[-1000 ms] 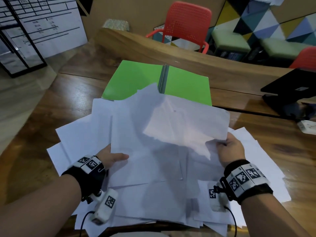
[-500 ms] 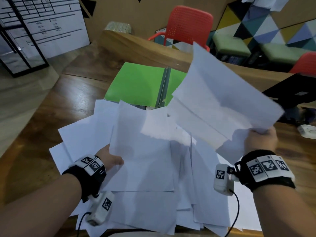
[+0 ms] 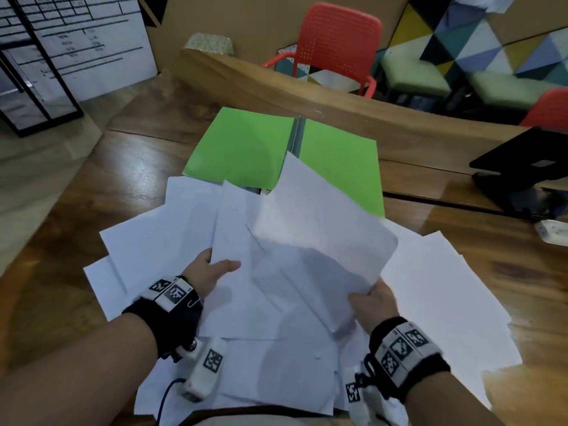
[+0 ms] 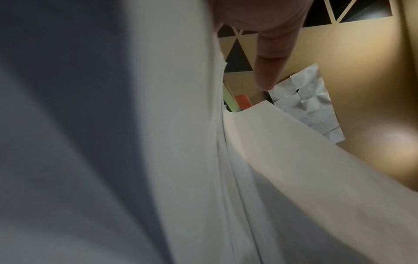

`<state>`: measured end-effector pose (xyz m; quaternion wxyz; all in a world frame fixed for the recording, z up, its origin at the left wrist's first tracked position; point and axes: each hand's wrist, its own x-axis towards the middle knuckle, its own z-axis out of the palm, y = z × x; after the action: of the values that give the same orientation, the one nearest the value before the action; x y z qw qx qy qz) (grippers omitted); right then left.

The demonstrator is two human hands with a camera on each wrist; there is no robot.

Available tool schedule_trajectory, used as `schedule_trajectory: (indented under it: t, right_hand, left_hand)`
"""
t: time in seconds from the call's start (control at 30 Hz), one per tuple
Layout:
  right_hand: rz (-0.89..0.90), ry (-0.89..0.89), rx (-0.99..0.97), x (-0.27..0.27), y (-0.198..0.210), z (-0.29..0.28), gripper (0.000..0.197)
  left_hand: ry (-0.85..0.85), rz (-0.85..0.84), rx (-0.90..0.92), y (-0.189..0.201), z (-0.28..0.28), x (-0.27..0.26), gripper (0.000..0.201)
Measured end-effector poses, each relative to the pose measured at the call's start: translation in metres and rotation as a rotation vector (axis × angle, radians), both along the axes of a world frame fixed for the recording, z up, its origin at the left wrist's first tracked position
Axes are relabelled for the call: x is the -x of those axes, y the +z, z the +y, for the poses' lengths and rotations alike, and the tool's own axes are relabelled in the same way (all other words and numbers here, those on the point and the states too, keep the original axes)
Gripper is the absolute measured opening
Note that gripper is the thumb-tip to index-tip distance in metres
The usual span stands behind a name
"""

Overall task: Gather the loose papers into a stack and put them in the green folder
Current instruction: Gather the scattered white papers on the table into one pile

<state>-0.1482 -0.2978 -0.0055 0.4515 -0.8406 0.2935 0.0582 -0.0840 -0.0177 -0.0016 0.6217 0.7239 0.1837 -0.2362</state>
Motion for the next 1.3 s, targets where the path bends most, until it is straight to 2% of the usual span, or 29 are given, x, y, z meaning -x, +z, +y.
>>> schedule_trajectory:
  t: [0.03,0.07,0.13,0.23,0.3,0.33,0.4,0.43,0.47,0.5,0.53,0.57,0.63,0.7,0.77,0.83,0.9,0.97,1.0,1.07,1.1,1.17,1.23,1.3]
  right_hand:
    - [0.091,0.071,-0.040,0.001,-0.002,0.001,0.014]
    - [0.163,0.145,-0.079,0.002,0.002,0.000,0.006]
    - [0.220,0.120,-0.147,0.001,0.007,-0.007,0.015]
    - [0.005,-0.163,-0.260,-0.011,0.007,-0.021,0.037]
    - [-0.071,-0.265,-0.240,-0.020,0.014,-0.024,0.035]
    - [-0.065,-0.250,-0.192,-0.021,0.018,-0.023,0.030]
    - [0.030,-0.113,-0.041,-0.021,0.019,-0.013,0.029]
    - [0.120,0.017,0.000,-0.019,0.017,-0.006,0.030]
    - [0.228,0.158,-0.018,-0.016,0.012,0.000,0.027]
    - [0.334,0.268,-0.099,-0.014,0.008,0.005,0.019]
    - [0.411,0.331,-0.200,-0.011,0.008,0.005,0.012]
    - [0.433,0.332,-0.248,-0.010,0.012,0.000,0.014]
    - [0.305,0.165,-0.131,-0.014,0.020,-0.030,0.015]
    - [0.248,-0.109,0.168,-0.017,0.022,-0.076,0.039]
    - [0.417,-0.275,0.373,-0.011,0.026,-0.104,0.068]
    - [0.525,-0.315,0.347,-0.001,0.026,-0.113,0.092]
    - [0.522,-0.315,0.293,0.004,0.022,-0.111,0.101]
    - [0.453,-0.316,0.209,0.003,0.015,-0.107,0.092]
    - [0.442,-0.278,0.168,0.003,0.012,-0.104,0.077]
    - [0.441,-0.159,0.141,0.002,0.009,-0.099,0.027]
    - [0.429,-0.117,0.134,0.001,0.010,-0.097,0.013]
    - [0.402,-0.097,0.156,-0.001,0.009,-0.095,0.015]
    - [0.362,-0.119,0.198,-0.003,0.007,-0.095,0.028]
    - [0.333,-0.200,0.121,-0.003,0.006,-0.093,0.042]
  left_hand:
    - [0.000,-0.007,-0.028,0.001,-0.002,0.001,0.031]
    - [0.002,-0.022,-0.060,-0.001,-0.002,0.001,0.038]
    - [0.005,-0.025,-0.134,-0.006,-0.001,0.000,0.055]
    - [-0.043,-0.019,-0.246,-0.007,-0.001,0.000,0.059]
    - [-0.062,-0.010,-0.297,-0.005,-0.001,0.001,0.057]
    - [-0.044,-0.006,-0.289,-0.008,-0.001,0.000,0.053]
    - [0.016,-0.011,-0.245,-0.008,0.000,-0.001,0.052]
    - [0.026,-0.016,-0.253,-0.007,-0.002,0.001,0.065]
    - [0.016,-0.021,-0.251,-0.011,-0.001,0.000,0.082]
    - [0.013,-0.023,-0.253,-0.011,-0.002,0.001,0.091]
    - [0.018,-0.023,-0.225,-0.013,-0.003,0.001,0.088]
    - [0.017,-0.025,-0.214,-0.011,-0.006,0.002,0.084]
    - [-0.005,-0.027,-0.240,-0.008,-0.007,0.001,0.076]
    - [-0.028,-0.040,-0.254,-0.006,-0.007,0.000,0.074]
    - [-0.032,-0.050,-0.246,-0.003,-0.007,0.000,0.079]
    - [-0.027,-0.054,-0.222,-0.004,-0.007,0.001,0.075]
    - [-0.038,-0.048,-0.206,-0.008,-0.007,0.001,0.071]
    - [-0.020,-0.040,-0.175,-0.008,-0.008,0.002,0.070]
    - [-0.009,-0.037,-0.163,-0.008,-0.008,0.003,0.068]
    - [0.005,-0.033,-0.161,-0.008,-0.009,0.004,0.065]
    - [0.005,-0.033,-0.179,-0.008,-0.009,0.005,0.063]
    - [-0.012,-0.050,-0.239,-0.010,-0.008,0.004,0.057]
    - [-0.023,-0.057,-0.282,-0.010,-0.007,0.005,0.057]
    - [-0.021,-0.047,-0.299,-0.009,-0.007,0.007,0.063]
